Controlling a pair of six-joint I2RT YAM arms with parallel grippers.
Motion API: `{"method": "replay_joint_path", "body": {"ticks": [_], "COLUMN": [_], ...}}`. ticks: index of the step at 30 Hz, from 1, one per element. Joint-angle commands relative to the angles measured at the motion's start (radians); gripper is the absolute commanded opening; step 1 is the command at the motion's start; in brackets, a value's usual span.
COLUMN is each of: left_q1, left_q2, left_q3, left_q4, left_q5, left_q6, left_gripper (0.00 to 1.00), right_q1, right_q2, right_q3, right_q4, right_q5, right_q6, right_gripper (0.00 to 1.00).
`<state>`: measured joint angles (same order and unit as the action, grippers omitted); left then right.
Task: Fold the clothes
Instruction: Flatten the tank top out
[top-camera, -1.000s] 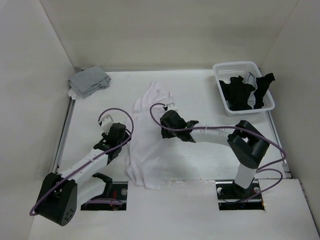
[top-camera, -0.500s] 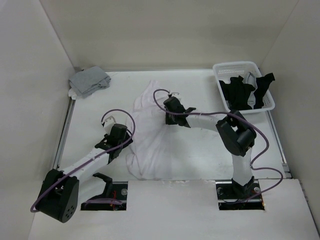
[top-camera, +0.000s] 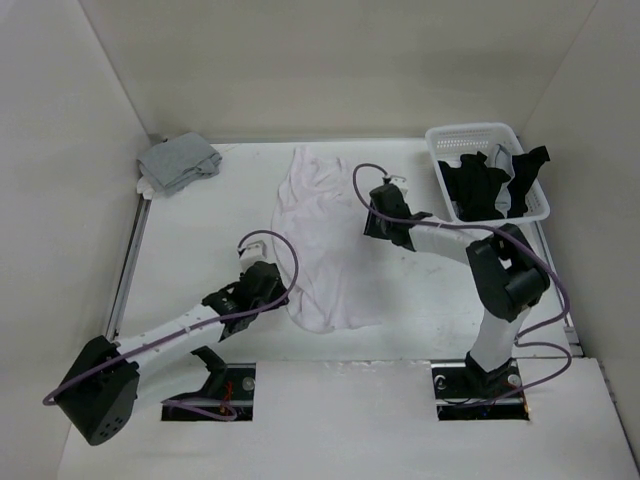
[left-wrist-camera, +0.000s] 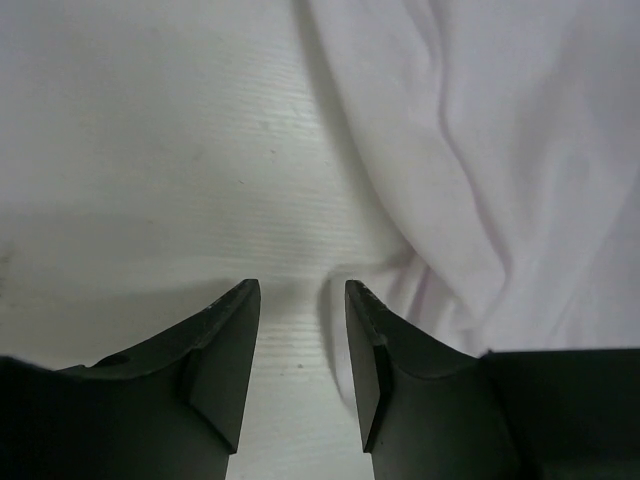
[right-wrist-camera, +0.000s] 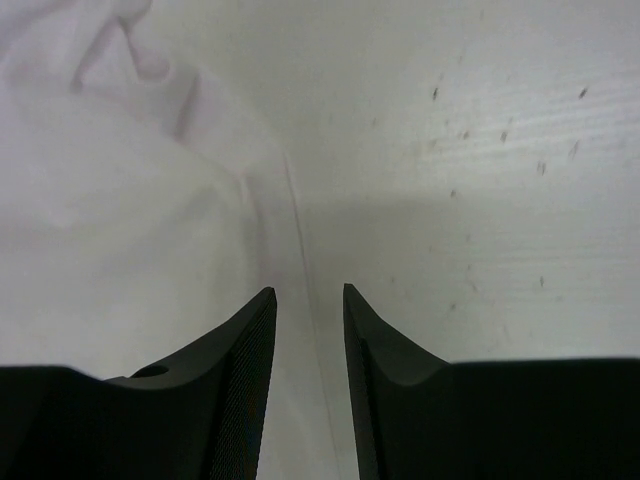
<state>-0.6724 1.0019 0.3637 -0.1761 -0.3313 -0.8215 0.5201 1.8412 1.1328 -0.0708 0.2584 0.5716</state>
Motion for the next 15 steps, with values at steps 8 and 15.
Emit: {"method": "replay_joint_path", "body": {"ticks": [8, 15], "left_q1": [-0.094, -0.115], "left_q2": [0.041, 0.15], "left_q3": [-0.045, -0.019], "left_q4": [0.157, 0.185], "left_q5": [0.028, 0.038], "left_q6": [0.021, 0.032], "left_gripper": [0.4, 0.36], "right_q1": [0.108, 0.128], "right_q2": [-0.191, -0.241], "right_q3": [-0.194, -0.242], "right_q4": [0.186, 0.203], "right_q5": [-0.053, -0.054], "right_q6": [0.063, 0.077], "right_gripper": [0.38, 0.38]}}
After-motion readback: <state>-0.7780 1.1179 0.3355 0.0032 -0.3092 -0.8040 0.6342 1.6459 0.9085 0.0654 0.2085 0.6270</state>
